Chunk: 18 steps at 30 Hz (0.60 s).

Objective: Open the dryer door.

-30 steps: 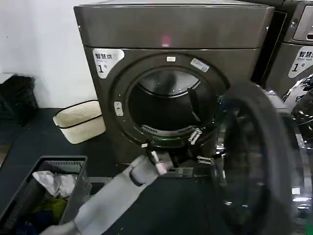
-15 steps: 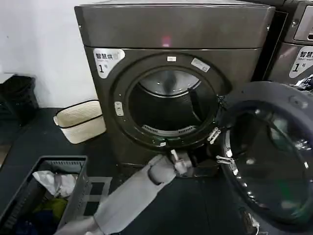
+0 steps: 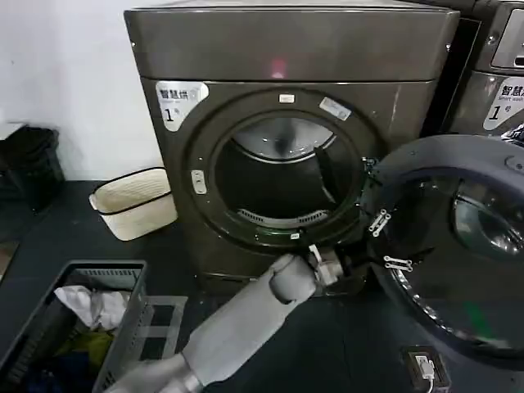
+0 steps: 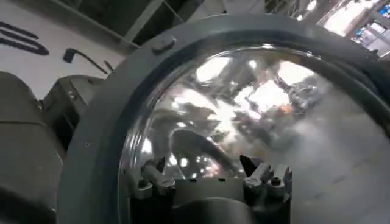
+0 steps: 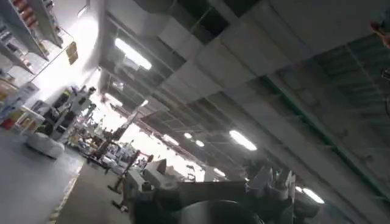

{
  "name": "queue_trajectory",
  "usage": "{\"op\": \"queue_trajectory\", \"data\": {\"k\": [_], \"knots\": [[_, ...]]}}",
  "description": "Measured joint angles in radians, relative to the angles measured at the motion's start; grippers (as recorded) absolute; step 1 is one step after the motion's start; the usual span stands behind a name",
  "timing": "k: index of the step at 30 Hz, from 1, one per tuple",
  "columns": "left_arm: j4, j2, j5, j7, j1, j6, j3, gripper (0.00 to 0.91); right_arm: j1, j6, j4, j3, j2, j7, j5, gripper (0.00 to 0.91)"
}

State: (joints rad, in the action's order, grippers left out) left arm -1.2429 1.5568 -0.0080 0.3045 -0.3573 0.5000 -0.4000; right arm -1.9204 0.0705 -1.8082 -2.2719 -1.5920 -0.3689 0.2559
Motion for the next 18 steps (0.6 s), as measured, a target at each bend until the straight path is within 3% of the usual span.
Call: {"op": "queue_trajectory", "data": {"k": [4, 7, 11, 15, 18], "knots": [[-0.001, -0.003, -0.001, -0.011, -0.005, -0.045, -0.006, 0.907, 0.0, 0.0, -0.01, 0.0, -0.003, 0.011, 0.012, 0.907], [-0.036, -0.022, -0.047, -0.013, -0.023, -0.133, -0.017, 0.907, -0.001, 0.009, -0.009, 0.0, -0.002, 0.015, 0.025, 0.907], [-0.147, -0.074, -0.128, 0.007, -0.05, -0.306, -0.009, 0.907, -0.01, 0.025, -0.008, -0.008, 0.003, 0.03, 0.065, 0.907], [-0.279, -0.144, -0.205, 0.001, -0.083, -0.397, 0.008, 0.907, -0.008, 0.032, -0.018, -0.006, 0.01, 0.037, 0.081, 0.907], [-0.368, -0.213, -0.23, -0.006, -0.105, -0.42, 0.008, 0.907, 0.0, 0.037, -0.025, -0.004, 0.023, 0.044, 0.085, 0.907]]}}
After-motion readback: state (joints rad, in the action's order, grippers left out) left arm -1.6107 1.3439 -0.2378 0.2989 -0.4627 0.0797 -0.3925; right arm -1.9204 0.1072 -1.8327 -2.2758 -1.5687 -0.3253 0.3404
